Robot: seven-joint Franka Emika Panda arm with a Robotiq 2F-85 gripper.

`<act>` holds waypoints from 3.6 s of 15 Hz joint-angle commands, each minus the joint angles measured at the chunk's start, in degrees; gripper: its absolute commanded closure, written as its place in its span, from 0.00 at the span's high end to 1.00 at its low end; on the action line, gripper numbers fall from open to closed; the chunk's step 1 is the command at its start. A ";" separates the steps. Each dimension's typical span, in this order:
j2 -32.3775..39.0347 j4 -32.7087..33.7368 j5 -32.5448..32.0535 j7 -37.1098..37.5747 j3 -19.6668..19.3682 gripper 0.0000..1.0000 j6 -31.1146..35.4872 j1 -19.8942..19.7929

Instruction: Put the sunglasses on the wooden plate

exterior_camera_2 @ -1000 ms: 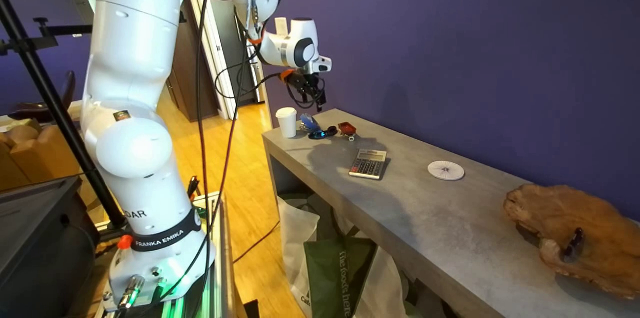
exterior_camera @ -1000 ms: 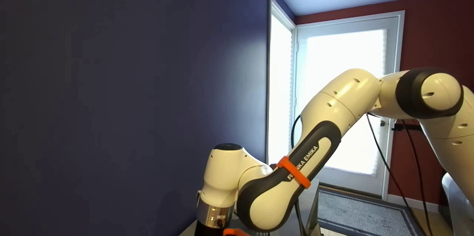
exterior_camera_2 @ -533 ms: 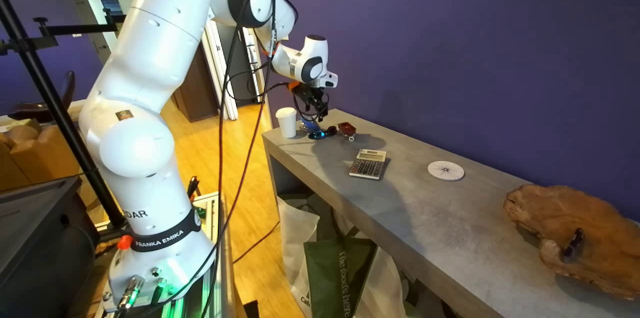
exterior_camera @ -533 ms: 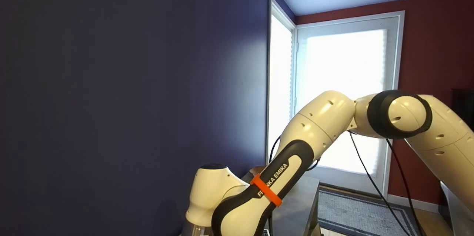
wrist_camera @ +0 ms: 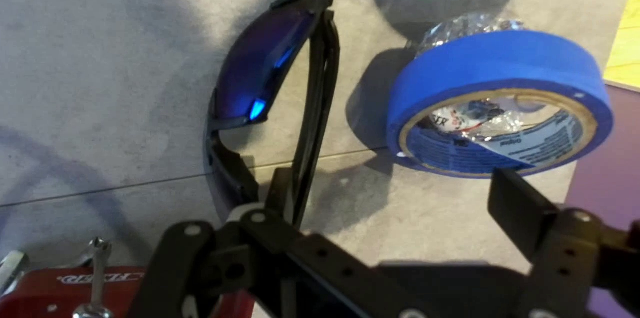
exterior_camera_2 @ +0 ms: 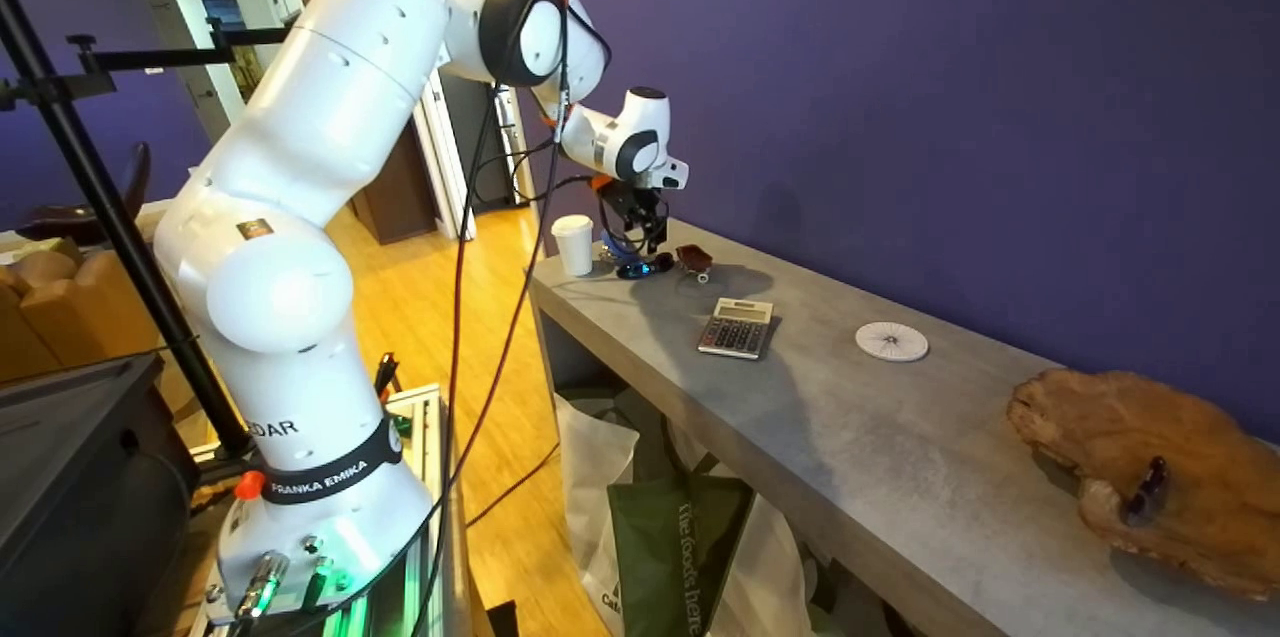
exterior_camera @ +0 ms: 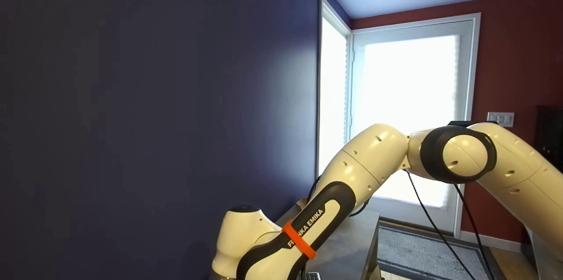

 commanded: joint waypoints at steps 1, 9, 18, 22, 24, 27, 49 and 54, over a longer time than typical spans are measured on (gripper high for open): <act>2.06 3.17 3.08 0.50 -0.53 1.00 -1.14 0.93; 1.85 3.61 2.63 4.17 -3.39 0.73 -5.29 3.13; 2.10 4.85 1.12 9.75 -8.02 0.52 -8.56 7.00; 2.49 5.93 0.66 11.35 -9.51 0.39 -10.26 8.26; 2.69 6.63 0.47 11.80 -10.09 0.39 -11.40 8.74; 2.95 7.66 -0.37 12.74 -10.95 0.39 -13.42 9.42; 9.08 18.91 -3.75 13.41 -11.79 0.03 -23.60 10.30; 4.48 16.61 -2.71 10.97 -9.54 0.03 -28.23 10.49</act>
